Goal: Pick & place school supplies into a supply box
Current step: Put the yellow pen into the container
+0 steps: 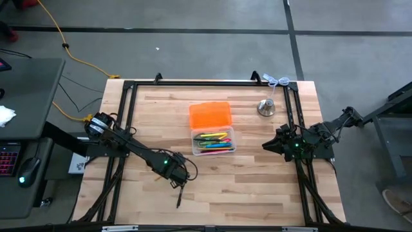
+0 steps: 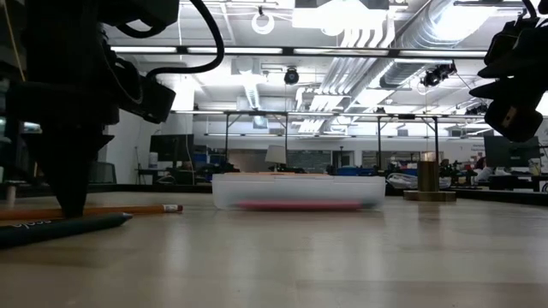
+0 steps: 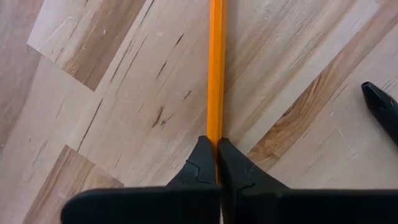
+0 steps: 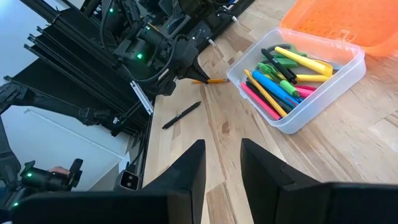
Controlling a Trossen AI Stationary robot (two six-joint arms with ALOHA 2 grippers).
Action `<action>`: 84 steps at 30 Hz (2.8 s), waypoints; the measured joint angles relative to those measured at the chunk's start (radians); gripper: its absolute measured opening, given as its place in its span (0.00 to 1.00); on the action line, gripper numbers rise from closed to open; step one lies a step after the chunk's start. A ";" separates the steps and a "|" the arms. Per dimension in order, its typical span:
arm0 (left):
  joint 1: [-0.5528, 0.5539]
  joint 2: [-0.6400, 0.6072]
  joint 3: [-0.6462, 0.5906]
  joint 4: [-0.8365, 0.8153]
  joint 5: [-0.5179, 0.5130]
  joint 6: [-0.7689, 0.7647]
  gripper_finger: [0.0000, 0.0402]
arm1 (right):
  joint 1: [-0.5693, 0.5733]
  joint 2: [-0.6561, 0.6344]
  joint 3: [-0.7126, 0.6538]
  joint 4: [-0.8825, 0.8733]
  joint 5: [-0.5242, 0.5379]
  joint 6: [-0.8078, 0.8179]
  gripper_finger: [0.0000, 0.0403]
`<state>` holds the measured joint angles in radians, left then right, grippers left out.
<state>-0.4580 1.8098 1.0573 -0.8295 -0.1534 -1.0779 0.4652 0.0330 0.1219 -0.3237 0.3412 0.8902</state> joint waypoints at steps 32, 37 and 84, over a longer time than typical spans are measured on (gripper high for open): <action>0.000 -0.309 0.001 -0.018 0.003 -0.029 0.05 | 0.000 0.000 0.000 0.000 0.000 0.000 0.19; 0.000 -0.411 0.001 -0.002 0.008 -0.056 0.06 | 0.000 0.000 0.000 0.000 0.000 0.000 0.19; 0.000 -0.682 0.002 1.011 -0.488 0.583 0.07 | 0.000 0.000 0.000 0.060 -0.042 -0.027 0.19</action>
<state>-0.4576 1.1277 1.0595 0.1812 -0.6414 -0.4949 0.4652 0.0326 0.1223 -0.2642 0.2994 0.8635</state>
